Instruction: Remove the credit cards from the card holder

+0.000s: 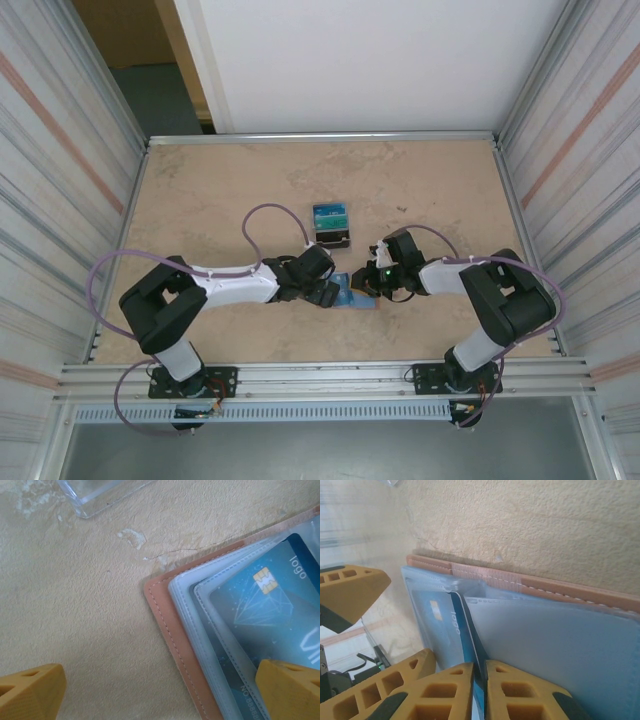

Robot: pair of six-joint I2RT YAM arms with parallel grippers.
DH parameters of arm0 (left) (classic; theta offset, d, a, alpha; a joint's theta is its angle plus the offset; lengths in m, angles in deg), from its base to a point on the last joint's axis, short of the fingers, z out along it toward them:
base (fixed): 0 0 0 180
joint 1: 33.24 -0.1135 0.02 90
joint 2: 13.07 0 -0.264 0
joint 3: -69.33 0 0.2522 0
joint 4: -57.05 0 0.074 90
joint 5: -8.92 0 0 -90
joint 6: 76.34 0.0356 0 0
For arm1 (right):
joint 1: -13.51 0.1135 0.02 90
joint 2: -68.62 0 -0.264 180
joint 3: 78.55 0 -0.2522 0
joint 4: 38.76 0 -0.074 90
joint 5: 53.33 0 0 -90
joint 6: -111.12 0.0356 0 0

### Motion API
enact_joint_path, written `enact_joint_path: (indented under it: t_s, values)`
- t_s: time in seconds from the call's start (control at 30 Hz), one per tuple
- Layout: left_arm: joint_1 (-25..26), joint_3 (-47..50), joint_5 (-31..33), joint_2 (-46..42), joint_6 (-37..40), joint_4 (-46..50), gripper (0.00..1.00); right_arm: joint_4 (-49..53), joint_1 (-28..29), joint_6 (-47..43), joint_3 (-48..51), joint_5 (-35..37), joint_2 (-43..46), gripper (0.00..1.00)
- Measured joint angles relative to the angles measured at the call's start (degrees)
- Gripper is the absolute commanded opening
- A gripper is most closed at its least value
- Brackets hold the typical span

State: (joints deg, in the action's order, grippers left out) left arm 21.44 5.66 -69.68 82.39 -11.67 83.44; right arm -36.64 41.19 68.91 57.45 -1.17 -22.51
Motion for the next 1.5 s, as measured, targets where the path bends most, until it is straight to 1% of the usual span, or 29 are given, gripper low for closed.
enact_joint_path:
  t_s: [0.13, 0.27, 0.33, 0.53, 0.8, 1.1, 1.37, 1.5]
  values:
    - [0.00, 0.17, -0.09, -0.02, -0.42, -0.02, 0.99, -1.90, -0.26, 0.26, 0.39, -1.09, -0.59, 0.13]
    - [-0.26, 0.37, -0.44, -0.17, -0.63, -0.02, 0.99, -2.75, -0.33, 0.24, 0.48, -1.22, -1.16, 0.03]
    - [-0.37, 0.44, -0.48, -0.28, -0.66, 0.00, 0.99, -3.02, -0.39, 0.28, 0.50, -1.25, -1.33, 0.00]
    - [-0.37, 0.55, -0.50, -0.42, -0.92, -0.17, 0.99, -1.18, -0.85, -0.28, 0.61, -0.74, -0.04, 0.00]
    - [-0.35, 0.59, -0.50, -0.42, -1.07, -0.31, 0.99, 9.03, -1.99, -4.33, -0.39, 3.56, 5.33, 0.00]
    - [-0.35, 0.66, -0.50, -0.59, -1.09, -0.28, 0.99, 18.62, -3.87, -9.29, -3.54, 5.79, 9.94, 0.00]
    - [-0.33, 0.85, -0.92, -2.51, -1.07, 2.45, 0.99, 22.21, -4.26, -10.99, -4.17, 6.56, 14.47, 0.00]
    - [-0.31, 0.83, -0.92, -5.46, -0.87, 3.21, 0.99, 23.26, -4.26, -11.50, -4.20, 6.58, 16.02, 0.00]
